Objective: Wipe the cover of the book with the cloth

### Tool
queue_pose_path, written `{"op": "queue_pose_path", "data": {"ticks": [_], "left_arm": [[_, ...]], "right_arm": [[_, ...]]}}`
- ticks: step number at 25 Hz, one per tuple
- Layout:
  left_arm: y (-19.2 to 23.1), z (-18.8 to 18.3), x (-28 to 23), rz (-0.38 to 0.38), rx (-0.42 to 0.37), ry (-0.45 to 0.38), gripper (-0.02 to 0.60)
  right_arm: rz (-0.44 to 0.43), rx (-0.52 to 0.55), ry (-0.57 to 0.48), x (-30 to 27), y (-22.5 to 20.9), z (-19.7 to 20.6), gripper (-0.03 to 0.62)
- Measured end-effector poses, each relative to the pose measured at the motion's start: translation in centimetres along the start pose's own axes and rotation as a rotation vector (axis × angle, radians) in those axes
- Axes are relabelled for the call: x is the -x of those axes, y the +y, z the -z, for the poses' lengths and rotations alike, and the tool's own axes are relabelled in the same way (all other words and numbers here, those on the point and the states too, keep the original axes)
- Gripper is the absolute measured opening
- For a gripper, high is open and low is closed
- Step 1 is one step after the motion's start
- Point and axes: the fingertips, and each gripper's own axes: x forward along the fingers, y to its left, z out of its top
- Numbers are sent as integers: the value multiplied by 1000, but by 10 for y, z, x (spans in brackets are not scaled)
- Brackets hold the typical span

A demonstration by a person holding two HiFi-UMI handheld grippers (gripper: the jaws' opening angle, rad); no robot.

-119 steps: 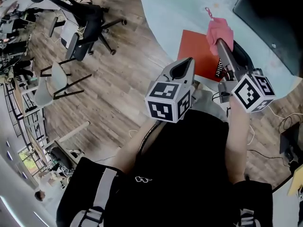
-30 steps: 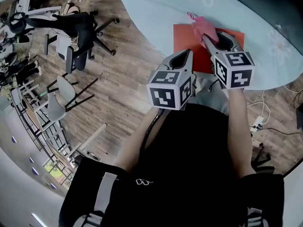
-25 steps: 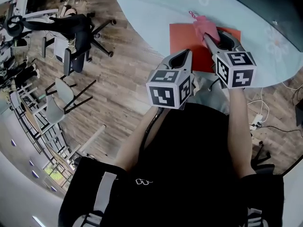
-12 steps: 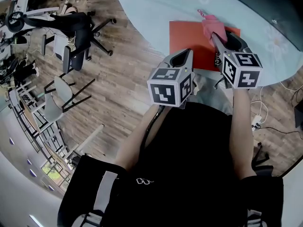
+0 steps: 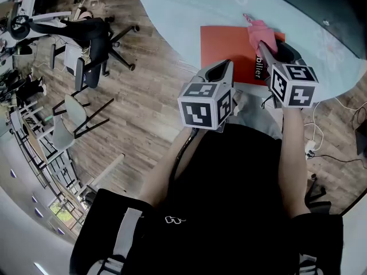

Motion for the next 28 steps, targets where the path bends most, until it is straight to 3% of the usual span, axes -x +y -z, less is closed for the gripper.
{"op": "queue_pose_path", "data": {"ticks": [9, 28], "left_arm": [[-4, 0, 3, 2, -4, -9, 11], [-46, 10, 4, 31, -58, -25, 11]], "right_arm": [[31, -23, -4, 8, -10, 3, 163], [144, -208, -16, 56, -64, 33, 164]]}}
